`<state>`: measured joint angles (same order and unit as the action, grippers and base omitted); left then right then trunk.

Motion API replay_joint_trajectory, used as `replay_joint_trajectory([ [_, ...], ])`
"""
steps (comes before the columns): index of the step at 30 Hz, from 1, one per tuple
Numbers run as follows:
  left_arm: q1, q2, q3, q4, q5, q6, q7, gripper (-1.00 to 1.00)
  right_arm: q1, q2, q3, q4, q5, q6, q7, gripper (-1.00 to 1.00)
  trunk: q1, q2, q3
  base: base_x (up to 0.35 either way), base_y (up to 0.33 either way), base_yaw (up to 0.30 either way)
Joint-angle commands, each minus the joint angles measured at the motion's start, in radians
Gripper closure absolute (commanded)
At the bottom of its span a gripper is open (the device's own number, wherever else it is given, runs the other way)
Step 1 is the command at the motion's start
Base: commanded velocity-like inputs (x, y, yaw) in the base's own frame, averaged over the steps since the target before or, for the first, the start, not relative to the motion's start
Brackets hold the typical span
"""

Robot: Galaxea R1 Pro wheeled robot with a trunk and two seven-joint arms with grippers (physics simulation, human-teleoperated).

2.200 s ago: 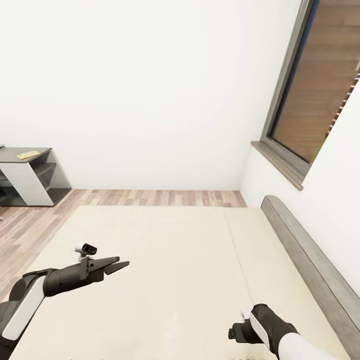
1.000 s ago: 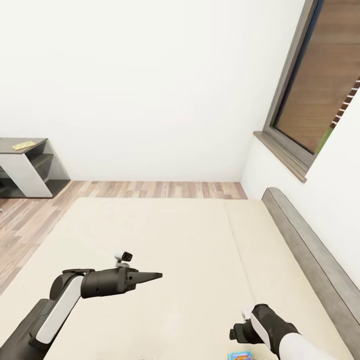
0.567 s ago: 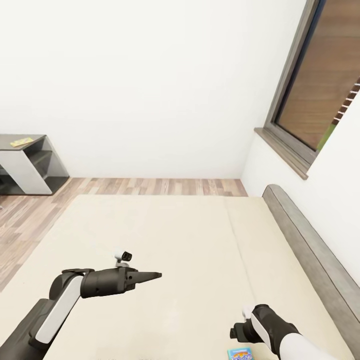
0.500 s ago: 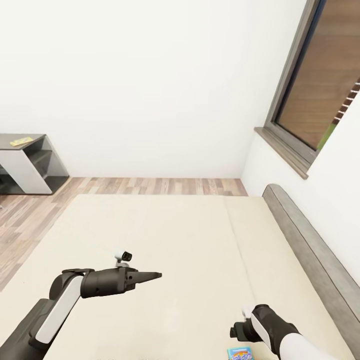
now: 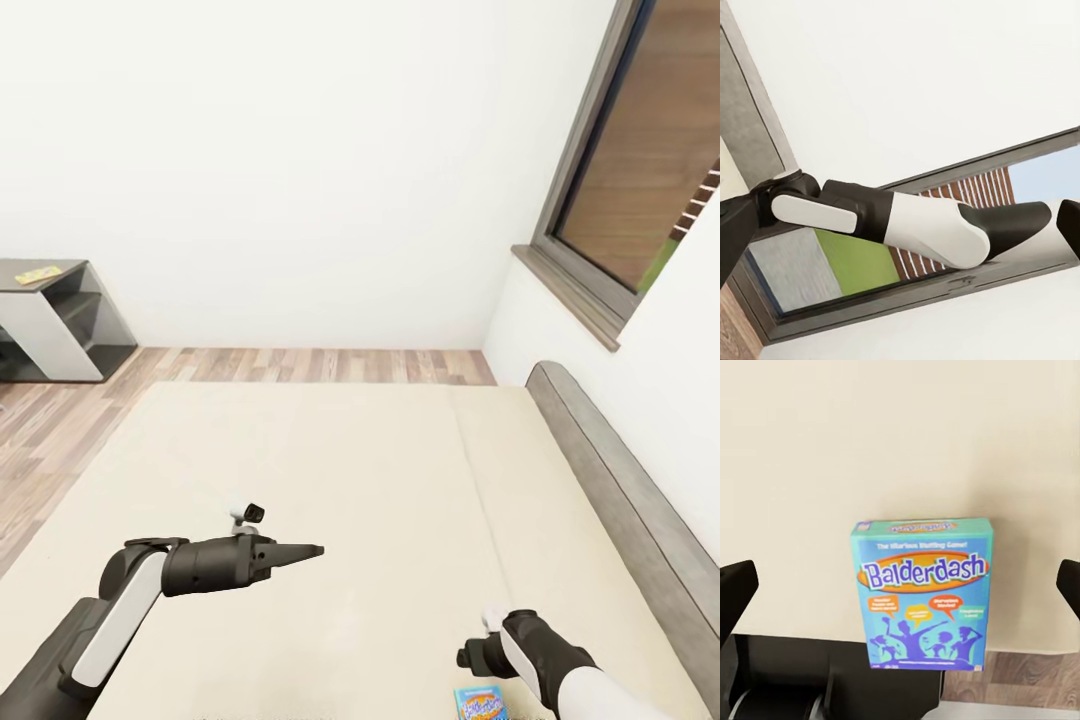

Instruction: Put all the toys in the child's room - the three board games (two on the bed and one on the table), the two jigsaw puzzles on the table, and the tennis ball on the table - inside the toy box on the table in the child's room.

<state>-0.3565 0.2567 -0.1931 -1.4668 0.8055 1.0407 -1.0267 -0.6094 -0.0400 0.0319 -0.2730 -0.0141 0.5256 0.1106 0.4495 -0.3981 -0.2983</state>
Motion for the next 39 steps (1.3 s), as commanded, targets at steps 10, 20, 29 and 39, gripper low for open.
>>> replay_joint_trajectory([
  [10, -0.001, 0.0, -0.001, 0.002, 0.001, 0.003, -0.001, -1.0, 0.0, 0.0, 0.005, 0.001, 0.0, -0.002, 0.003, -1.0, 0.0, -0.002, -0.018, 0.0, 0.0, 0.0],
  [20, -0.001, 0.001, -0.001, 0.003, 0.001, 0.002, -0.001, -1.0, 0.0, -0.002, 0.005, 0.001, 0.0, -0.013, 0.003, -1.0, 0.0, -0.002, -0.034, 0.0, 0.0, 0.0],
  [29, -0.001, 0.001, -0.001, 0.005, 0.0, 0.002, -0.001, -1.0, 0.0, -0.004, 0.004, 0.001, 0.0, -0.017, 0.003, -1.0, 0.0, -0.002, -0.049, 0.0, 0.0, 0.0],
  [39, -0.001, 0.0, -0.001, 0.005, 0.0, 0.002, -0.001, -1.0, 0.0, -0.005, 0.005, 0.001, 0.0, -0.023, 0.003, -1.0, 0.0, -0.002, -0.066, 0.0, 0.0, 0.0],
])
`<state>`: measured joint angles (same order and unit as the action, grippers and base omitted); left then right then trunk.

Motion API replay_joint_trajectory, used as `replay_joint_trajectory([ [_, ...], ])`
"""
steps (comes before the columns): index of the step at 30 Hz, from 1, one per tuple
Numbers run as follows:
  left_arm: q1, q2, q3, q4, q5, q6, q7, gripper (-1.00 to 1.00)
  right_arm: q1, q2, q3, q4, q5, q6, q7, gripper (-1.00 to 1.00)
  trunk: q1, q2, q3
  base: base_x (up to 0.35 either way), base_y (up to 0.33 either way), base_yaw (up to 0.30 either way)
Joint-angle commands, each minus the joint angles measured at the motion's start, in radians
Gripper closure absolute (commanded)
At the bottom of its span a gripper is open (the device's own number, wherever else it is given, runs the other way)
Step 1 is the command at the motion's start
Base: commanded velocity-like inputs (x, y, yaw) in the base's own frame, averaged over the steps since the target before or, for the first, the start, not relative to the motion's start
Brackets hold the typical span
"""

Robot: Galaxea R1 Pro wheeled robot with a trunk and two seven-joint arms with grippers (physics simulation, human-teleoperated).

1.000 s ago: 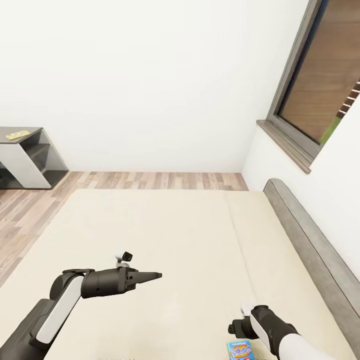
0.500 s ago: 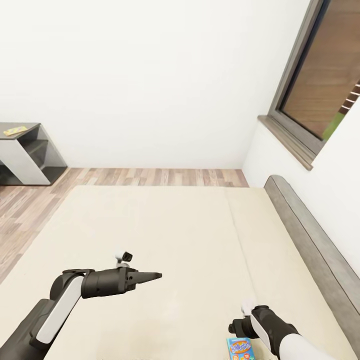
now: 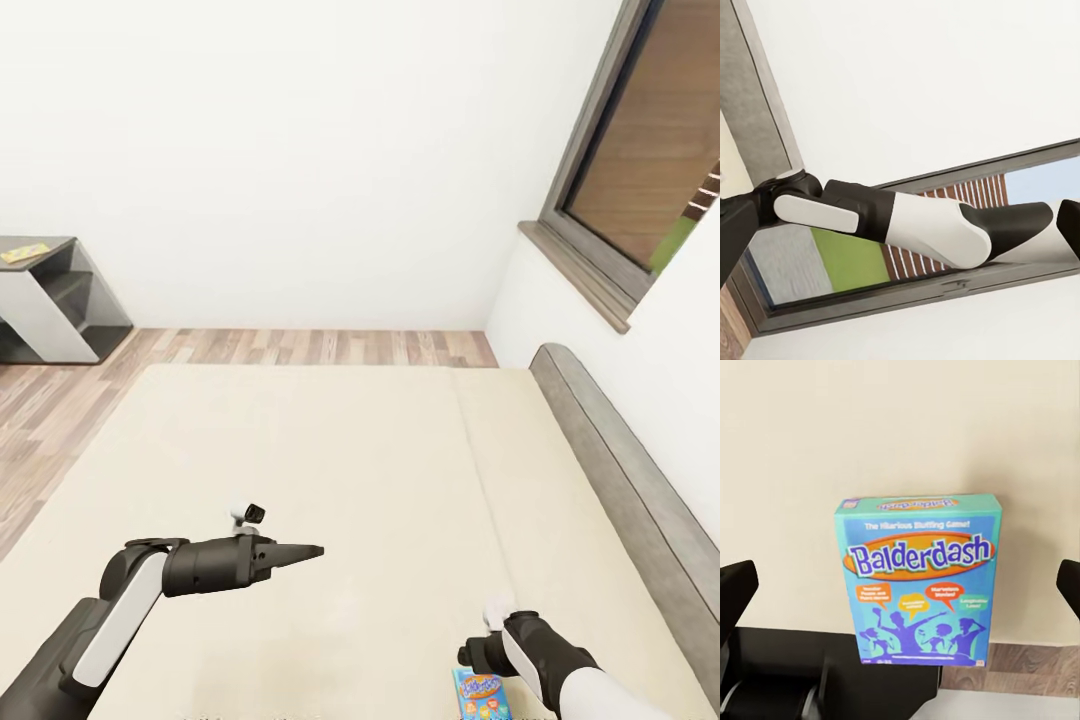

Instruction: Put all the toys in the child's room - the three board games (two on the bed and one on the table), the two jigsaw puzzles on the table, and the tennis ball on the table - inside the toy box on the table in the child's room.

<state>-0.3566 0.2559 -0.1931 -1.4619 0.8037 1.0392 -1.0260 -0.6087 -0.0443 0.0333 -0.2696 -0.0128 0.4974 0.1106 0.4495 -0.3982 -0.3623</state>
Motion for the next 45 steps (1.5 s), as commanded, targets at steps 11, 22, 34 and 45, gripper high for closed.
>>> replay_joint_trajectory([
  [11, -0.001, 0.001, -0.001, 0.0, 0.002, 0.004, -0.002, -1.0, 0.0, -0.001, 0.004, 0.0, -0.001, -0.044, 0.003, -1.0, 0.0, -0.002, -0.02, 0.0, 0.0, 0.0],
  [22, -0.001, 0.001, 0.0, 0.002, 0.0, 0.004, -0.001, -1.0, 0.0, 0.001, 0.004, 0.0, 0.0, -0.051, 0.003, -1.0, 0.0, -0.002, -0.038, 0.0, 0.0, 0.0],
  [34, -0.001, 0.001, -0.001, 0.003, 0.0, 0.003, 0.0, -1.0, 0.0, -0.002, 0.004, 0.0, 0.001, -0.052, 0.003, -1.0, 0.0, -0.002, -0.057, 0.0, 0.0, 0.0],
  [45, -0.001, 0.0, -0.001, 0.003, 0.0, 0.003, 0.0, -1.0, 0.0, -0.002, 0.004, 0.0, 0.001, -0.052, 0.003, -1.0, 0.0, -0.002, -0.075, 0.0, 0.0, 0.0],
])
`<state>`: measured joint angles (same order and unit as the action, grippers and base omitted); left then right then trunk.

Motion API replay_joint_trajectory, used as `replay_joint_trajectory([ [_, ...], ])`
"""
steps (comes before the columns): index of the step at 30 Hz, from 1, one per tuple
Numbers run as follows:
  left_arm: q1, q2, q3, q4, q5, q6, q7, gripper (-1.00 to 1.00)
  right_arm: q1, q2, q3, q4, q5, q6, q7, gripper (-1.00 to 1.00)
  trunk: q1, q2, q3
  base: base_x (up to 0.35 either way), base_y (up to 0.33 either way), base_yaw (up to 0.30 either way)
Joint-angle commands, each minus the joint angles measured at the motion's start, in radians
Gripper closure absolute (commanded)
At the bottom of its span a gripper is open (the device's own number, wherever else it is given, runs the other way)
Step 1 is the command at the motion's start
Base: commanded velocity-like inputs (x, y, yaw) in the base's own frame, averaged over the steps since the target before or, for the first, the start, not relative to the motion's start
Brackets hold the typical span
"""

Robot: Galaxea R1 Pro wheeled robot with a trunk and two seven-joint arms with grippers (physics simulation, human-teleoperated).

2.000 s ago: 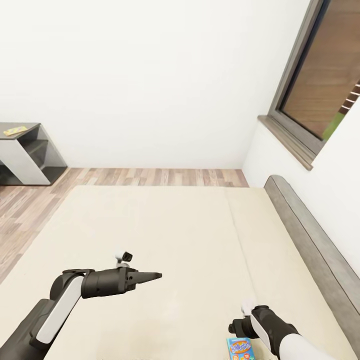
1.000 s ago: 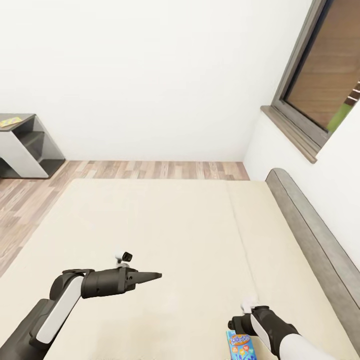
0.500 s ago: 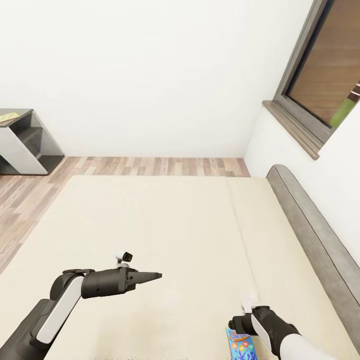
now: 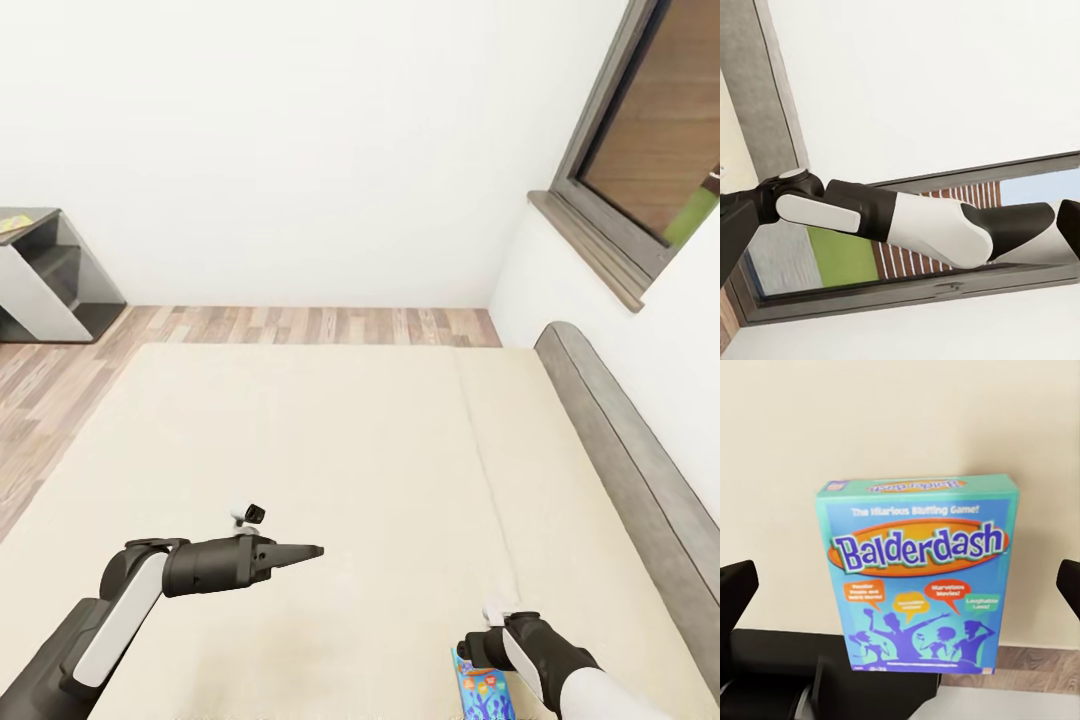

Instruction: Put all the toys in the child's room - the three board games (two on the bed and one on the table), the two jigsaw puzzles on the table, and the tennis ball on the table - inside the toy box on the table in the child's room.

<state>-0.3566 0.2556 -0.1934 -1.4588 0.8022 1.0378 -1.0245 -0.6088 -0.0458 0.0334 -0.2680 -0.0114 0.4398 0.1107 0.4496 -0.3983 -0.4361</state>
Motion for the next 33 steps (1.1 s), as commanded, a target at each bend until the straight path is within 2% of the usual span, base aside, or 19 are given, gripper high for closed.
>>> replay_joint_trajectory([
  [1, -0.001, 0.001, -0.001, 0.0, 0.002, 0.004, -0.002, -1.0, 0.0, -0.001, 0.003, -0.002, -0.001, 0.006, 0.003, -1.0, 0.0, -0.002, -0.003, 0.0, 0.0, 0.0],
  [14, -0.001, 0.001, -0.001, 0.0, 0.002, 0.004, -0.002, -1.0, 0.0, -0.004, 0.003, -0.002, -0.003, 0.001, 0.003, -1.0, 0.0, -0.002, -0.024, 0.0, 0.0, 0.0],
  [22, -0.001, 0.001, -0.001, 0.0, 0.002, 0.004, -0.002, -1.0, 0.004, -0.004, 0.003, -0.001, -0.002, -0.072, 0.002, -1.0, 0.0, -0.002, -0.037, 0.0, 0.0, 0.0],
  [33, -0.001, 0.001, -0.001, 0.0, 0.002, 0.004, -0.002, -1.0, 0.004, -0.005, 0.003, -0.001, -0.002, -0.091, 0.002, -1.0, 0.0, -0.002, -0.055, 0.0, 0.0, 0.0],
])
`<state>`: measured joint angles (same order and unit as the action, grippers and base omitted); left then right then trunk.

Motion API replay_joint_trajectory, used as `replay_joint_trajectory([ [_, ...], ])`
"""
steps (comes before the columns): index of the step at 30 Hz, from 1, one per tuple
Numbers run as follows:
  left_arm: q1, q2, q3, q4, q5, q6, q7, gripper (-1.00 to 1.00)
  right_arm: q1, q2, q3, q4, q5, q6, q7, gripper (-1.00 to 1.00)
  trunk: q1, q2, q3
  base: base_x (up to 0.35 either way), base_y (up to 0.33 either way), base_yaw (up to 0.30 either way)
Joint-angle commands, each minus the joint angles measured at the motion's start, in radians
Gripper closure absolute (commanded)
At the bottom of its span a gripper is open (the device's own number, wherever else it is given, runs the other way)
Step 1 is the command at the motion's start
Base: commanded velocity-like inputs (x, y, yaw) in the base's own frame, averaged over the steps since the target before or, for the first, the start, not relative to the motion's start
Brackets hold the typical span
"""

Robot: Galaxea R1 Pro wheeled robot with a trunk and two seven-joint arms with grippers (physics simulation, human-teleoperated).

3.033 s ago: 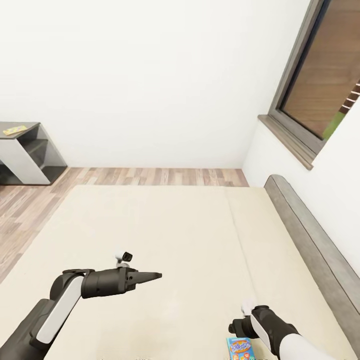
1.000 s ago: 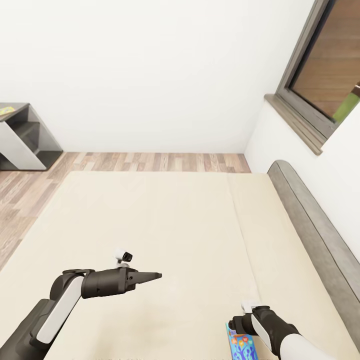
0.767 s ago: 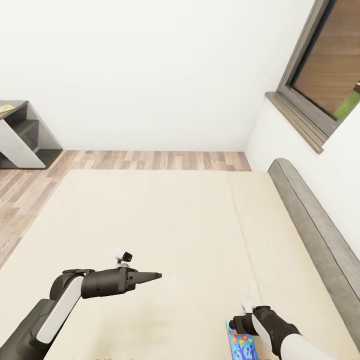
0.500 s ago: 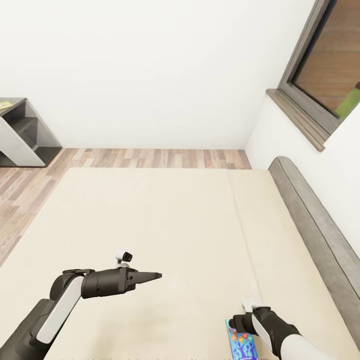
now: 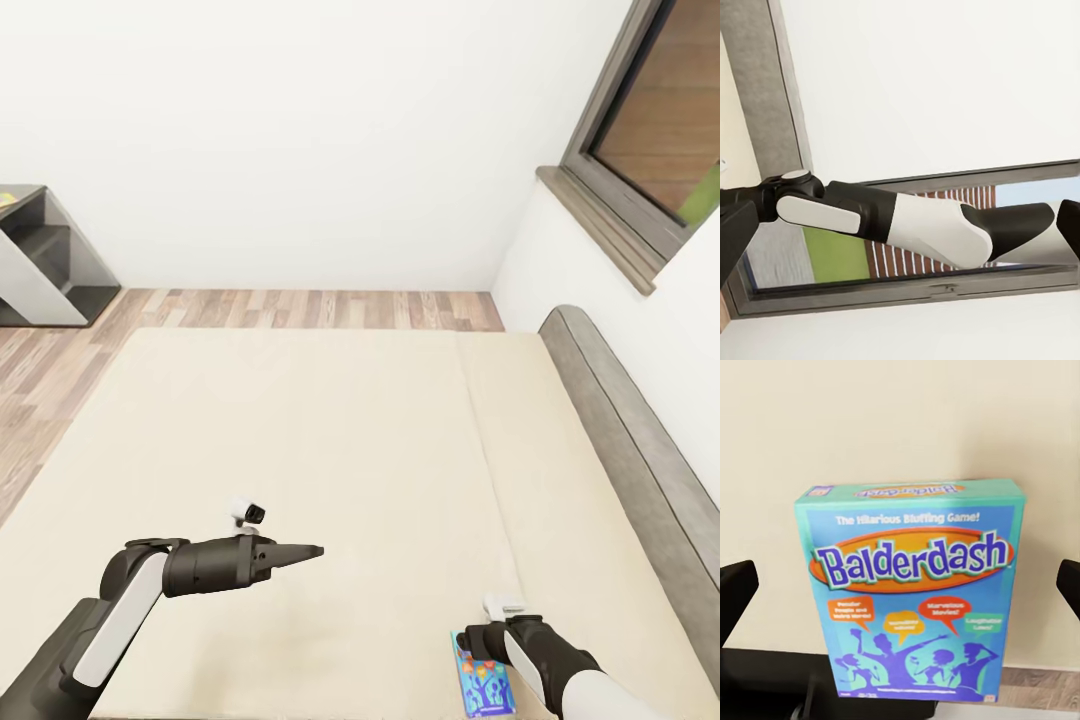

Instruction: Put all the toys in the child's room - the three board games (two on the bed and one on the table), the two jigsaw puzzles on the table, and the tennis ball on the table - inside the toy box on the table in the child's room.

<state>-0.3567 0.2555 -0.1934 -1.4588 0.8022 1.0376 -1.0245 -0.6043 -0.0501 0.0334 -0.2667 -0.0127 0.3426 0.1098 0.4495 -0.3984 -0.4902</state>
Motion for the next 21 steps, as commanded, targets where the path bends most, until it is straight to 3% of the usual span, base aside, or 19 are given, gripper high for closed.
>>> replay_joint_trajectory([
  [1, -0.001, 0.001, -0.001, 0.0, 0.002, 0.004, -0.002, -1.0, 0.0, 0.0, 0.003, -0.002, -0.001, 0.006, 0.002, -1.0, 0.0, -0.002, -0.003, 0.0, 0.0, 0.0],
  [13, -0.001, 0.001, -0.002, 0.0, 0.002, 0.004, -0.002, -1.0, 0.0, 0.003, 0.003, -0.002, -0.003, 0.001, 0.002, -1.0, 0.0, -0.002, -0.023, 0.0, 0.0, 0.0],
  [21, -0.001, 0.001, -0.002, 0.0, 0.002, 0.004, -0.002, -1.0, 0.001, 0.001, 0.003, 0.001, -0.002, -0.046, 0.002, -1.0, 0.0, -0.002, -0.036, 0.0, 0.0, 0.0],
])
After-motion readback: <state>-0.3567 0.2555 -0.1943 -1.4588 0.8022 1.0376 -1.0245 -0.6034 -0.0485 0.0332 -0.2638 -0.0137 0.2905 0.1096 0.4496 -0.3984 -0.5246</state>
